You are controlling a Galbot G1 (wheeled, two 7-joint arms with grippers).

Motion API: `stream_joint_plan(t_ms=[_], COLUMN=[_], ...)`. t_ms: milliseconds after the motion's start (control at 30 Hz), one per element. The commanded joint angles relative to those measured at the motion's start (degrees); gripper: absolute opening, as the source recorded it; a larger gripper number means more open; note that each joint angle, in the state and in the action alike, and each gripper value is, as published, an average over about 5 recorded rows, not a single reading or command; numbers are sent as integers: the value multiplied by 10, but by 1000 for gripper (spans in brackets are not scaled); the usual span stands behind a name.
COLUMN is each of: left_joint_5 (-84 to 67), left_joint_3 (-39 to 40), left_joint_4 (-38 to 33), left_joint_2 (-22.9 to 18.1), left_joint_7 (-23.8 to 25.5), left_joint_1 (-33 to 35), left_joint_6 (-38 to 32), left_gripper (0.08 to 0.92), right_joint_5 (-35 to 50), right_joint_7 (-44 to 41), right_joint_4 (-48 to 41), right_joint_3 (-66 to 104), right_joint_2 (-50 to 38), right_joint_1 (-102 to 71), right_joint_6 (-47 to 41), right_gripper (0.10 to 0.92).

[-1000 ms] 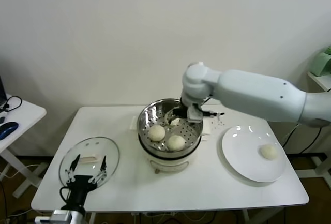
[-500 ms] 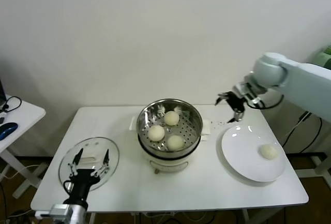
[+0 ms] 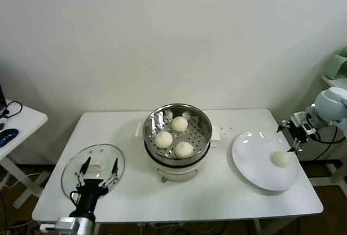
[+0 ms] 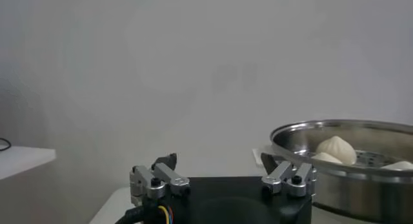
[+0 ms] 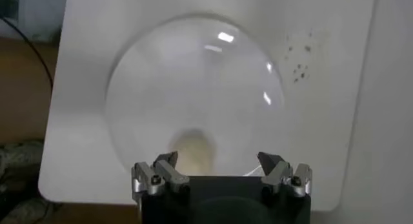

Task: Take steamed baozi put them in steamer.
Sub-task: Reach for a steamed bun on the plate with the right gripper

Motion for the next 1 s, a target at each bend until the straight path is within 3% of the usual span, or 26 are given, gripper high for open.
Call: stream_joint_plan(t_ms=[33,367,1000], left_joint_5=[11,13,9], left_joint_3=[5,-5,-7], left_joint_4=[-7,-3,5], left_joint_2=[-6,-7,-2], left_joint_7=[-1,-4,-8], left_joint_1=[9,5,-24], left_joint_6=[1,9,31], left_gripper=[823,823,823], right_joint_5=[-104,-147,-151], right_joint_7=[1,0,-17], right_joint_4=[-133,-243,-290], right_joint_3=[153,212,195], right_joint_2=[43,141,193], right_joint_1=[-154,-181,-173], right_joint_6=[40,65,64], right_gripper=[823,823,823])
